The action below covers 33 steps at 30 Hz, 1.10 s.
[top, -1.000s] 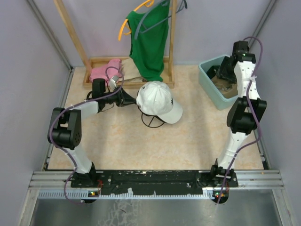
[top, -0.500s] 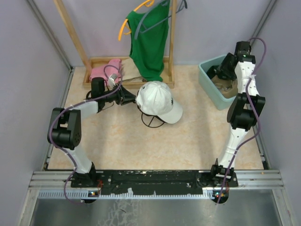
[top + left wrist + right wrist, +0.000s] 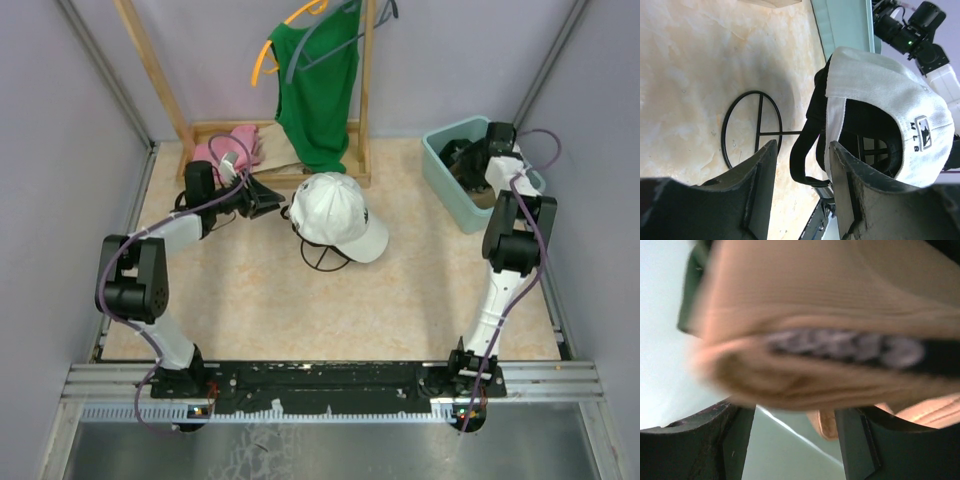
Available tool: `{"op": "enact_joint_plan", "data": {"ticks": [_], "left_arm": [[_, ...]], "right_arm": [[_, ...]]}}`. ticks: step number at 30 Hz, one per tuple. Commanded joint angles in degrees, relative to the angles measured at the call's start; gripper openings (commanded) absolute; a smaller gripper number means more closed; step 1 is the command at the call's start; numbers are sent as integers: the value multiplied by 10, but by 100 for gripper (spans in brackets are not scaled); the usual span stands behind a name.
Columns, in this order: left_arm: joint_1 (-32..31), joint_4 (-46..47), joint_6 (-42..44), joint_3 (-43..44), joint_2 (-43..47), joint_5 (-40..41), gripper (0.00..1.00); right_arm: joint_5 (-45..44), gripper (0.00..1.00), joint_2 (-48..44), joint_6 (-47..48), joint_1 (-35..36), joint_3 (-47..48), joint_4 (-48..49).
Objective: Stack the hats
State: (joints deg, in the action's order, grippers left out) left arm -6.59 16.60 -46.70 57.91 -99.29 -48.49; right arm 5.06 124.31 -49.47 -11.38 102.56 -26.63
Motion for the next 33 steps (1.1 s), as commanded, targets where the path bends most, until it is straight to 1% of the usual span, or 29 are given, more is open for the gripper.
{"op": "enact_joint_plan", "data": {"ticks": [1, 4, 7, 13, 15, 19, 20, 26, 28, 30, 31, 32, 33], "left_arm": [[7, -9, 11, -4, 27, 11, 52], [10, -16, 15, -6, 32, 14, 52], [13, -21, 18, -6, 35, 16, 52], [17, -28, 21, -7, 38, 19, 52], [19, -28, 21, -6, 38, 20, 52], [22, -28, 22, -3, 36, 20, 52], [22, -27, 21, -2, 35, 20, 52], [24, -27, 21, 7, 29, 17, 52], [25, -29, 23, 10, 28, 16, 52], [27, -33, 24, 13, 27, 16, 52], [28, -34, 24, 15, 27, 14, 52], [28, -35, 24, 16, 27, 14, 52], [29, -36, 25, 17, 27, 15, 52]], "right_arm": [[-7, 61, -43, -118, 1, -65, 170], [-6, 61, -55, -152, 0, -107, 227], [-8, 61, -66, -173, 1, -127, 266], [17, 62, -72, -170, -2, -102, 281], [10, 62, -74, -155, -2, -88, 268], [-22, 64, -63, -117, -1, -27, 203], [-28, 65, -60, -113, -1, -21, 200], [-52, 66, -29, -109, -2, 29, 173], [-58, 66, -12, -114, -1, 60, 144], [-44, 66, 5, -115, -1, 89, 124], [-32, 64, 12, -107, -1, 104, 112], [-27, 60, 14, -93, 0, 117, 97], [-26, 51, 11, -82, 0, 123, 83]]}}
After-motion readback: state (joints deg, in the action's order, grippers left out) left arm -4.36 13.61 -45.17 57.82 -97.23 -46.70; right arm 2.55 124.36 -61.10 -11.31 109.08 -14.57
